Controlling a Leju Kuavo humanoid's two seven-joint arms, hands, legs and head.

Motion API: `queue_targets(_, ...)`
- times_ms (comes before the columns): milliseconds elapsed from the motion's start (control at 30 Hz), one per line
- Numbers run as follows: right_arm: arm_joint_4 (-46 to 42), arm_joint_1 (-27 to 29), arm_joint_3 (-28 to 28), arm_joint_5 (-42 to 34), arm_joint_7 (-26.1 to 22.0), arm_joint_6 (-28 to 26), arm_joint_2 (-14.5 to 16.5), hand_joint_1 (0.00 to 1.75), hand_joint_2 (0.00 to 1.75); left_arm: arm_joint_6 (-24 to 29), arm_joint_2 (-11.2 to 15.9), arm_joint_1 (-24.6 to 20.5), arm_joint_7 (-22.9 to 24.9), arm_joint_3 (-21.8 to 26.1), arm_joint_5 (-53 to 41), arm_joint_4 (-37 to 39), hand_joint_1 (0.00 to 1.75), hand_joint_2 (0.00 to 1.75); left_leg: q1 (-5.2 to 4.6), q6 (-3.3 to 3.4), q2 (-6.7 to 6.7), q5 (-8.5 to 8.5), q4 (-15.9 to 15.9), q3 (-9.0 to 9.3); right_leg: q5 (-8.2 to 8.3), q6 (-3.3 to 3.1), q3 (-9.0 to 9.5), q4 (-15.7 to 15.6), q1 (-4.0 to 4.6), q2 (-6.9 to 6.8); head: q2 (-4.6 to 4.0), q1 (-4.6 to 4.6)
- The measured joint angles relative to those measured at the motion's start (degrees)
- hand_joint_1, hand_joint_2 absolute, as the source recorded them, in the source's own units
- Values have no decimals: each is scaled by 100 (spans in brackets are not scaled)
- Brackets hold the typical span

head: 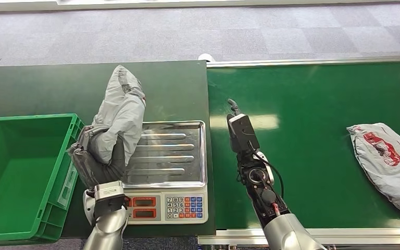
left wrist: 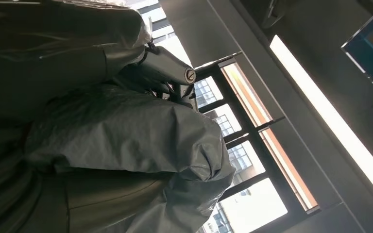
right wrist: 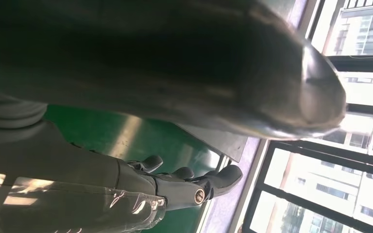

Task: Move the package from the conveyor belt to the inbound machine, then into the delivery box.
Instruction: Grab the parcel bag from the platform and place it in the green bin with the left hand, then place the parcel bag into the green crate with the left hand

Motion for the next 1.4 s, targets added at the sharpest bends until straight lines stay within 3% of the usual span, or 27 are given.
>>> queue_targets(567, 95, 92, 120, -25, -40, -119, -35, 0, 0, -2, -53, 1, 1, 707, -306, -1059, 175, 175, 0, 0, 1, 0, 0, -3, 0, 0, -2, 0, 0, 0, 0, 1)
queue_targets(1100, -78, 317, 144, 124, 139, -213, -35, 0, 0, -2, -105, -40, 1, 1949, 1878, -1162, 175, 175, 0, 0, 2, 0, -1, -5, 0, 0, -6, 0, 1, 1, 0, 1)
queue_targets(1400, -152, 320, 143, 158, 184, -213, 0, 0, 0, -3, -136, -64, 1, 2534, 2446, -867, 175, 175, 0, 0, 2, 0, 0, -6, 0, 0, -7, 0, 1, 1, 0, 1)
